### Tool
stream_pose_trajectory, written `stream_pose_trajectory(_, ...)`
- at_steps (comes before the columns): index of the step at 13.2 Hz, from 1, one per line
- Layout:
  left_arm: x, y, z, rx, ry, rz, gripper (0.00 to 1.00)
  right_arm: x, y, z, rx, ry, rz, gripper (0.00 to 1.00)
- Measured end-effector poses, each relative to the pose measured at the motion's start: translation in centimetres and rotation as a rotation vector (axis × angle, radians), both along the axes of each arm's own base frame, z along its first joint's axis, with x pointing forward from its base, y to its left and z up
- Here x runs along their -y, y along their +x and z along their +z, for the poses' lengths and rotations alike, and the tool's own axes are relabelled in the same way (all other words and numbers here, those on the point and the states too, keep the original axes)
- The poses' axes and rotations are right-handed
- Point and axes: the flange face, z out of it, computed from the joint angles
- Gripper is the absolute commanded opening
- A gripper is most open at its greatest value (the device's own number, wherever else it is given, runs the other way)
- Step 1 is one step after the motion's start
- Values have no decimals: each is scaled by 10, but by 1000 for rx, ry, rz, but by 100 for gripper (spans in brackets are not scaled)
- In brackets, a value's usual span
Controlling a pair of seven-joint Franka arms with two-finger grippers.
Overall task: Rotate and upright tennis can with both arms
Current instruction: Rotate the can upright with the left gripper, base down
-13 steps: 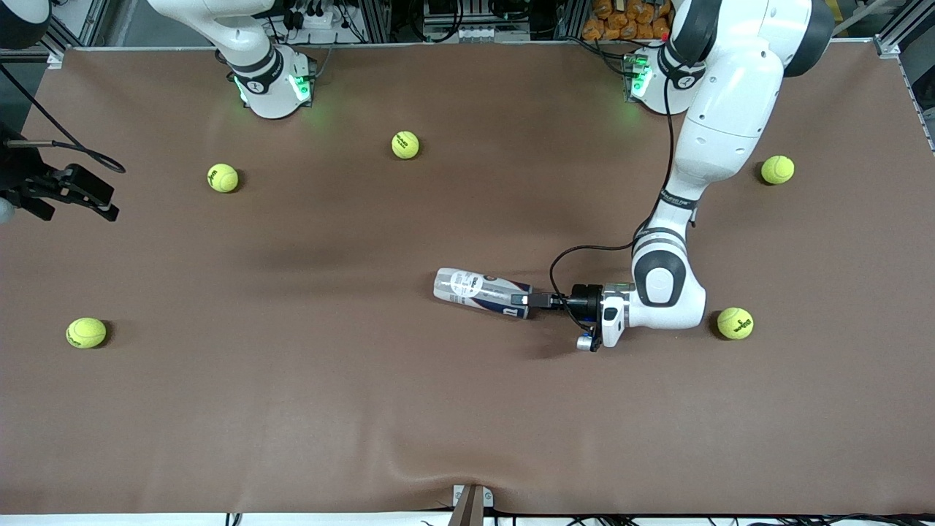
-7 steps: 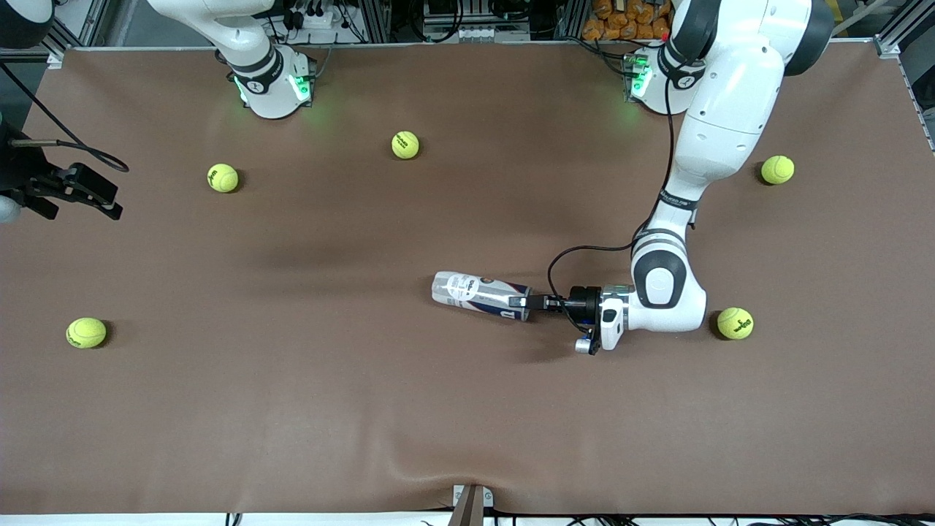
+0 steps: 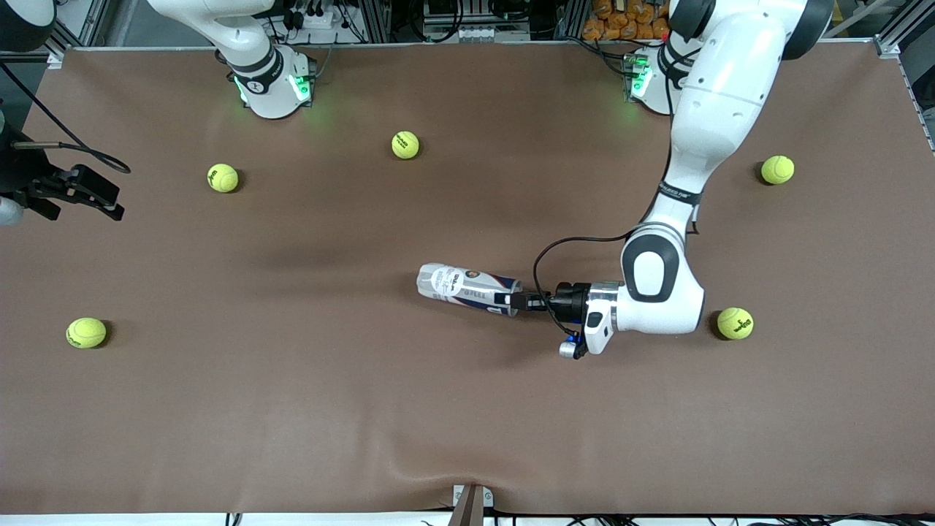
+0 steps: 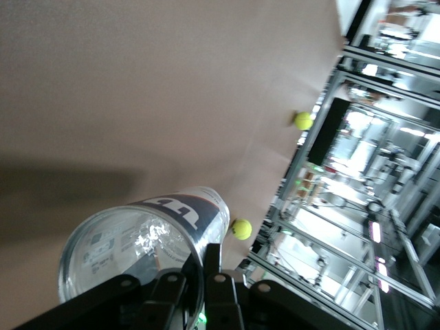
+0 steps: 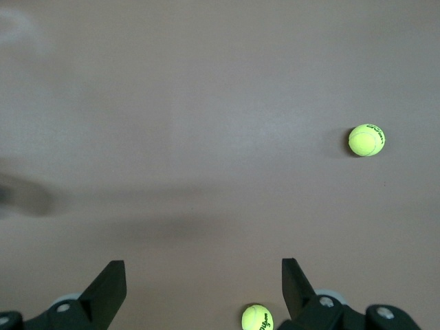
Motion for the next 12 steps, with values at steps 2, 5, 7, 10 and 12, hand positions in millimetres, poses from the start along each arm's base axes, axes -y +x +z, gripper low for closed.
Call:
stream_pose_trajectory(2, 8, 1, 30, -20, 65, -3, 0, 0, 0, 0, -1, 0, 0, 100)
stream_pose_trajectory(5, 21, -4, 60, -33, 201, -17, 0, 0, 0, -1, -3, 0, 0, 100)
stream_pose_trajectory(7, 38, -8, 81, -41, 311, -20, 0, 0, 0, -2, -4, 0, 0, 100)
stream_pose_trajectory(10, 66, -18, 108, -51, 458, 0, 0, 0, 0, -2, -4, 0, 0, 100)
stream_pose_trajectory(12, 86, -28, 115, -53, 560, 28, 0, 0, 0, -2, -4, 0, 0, 100)
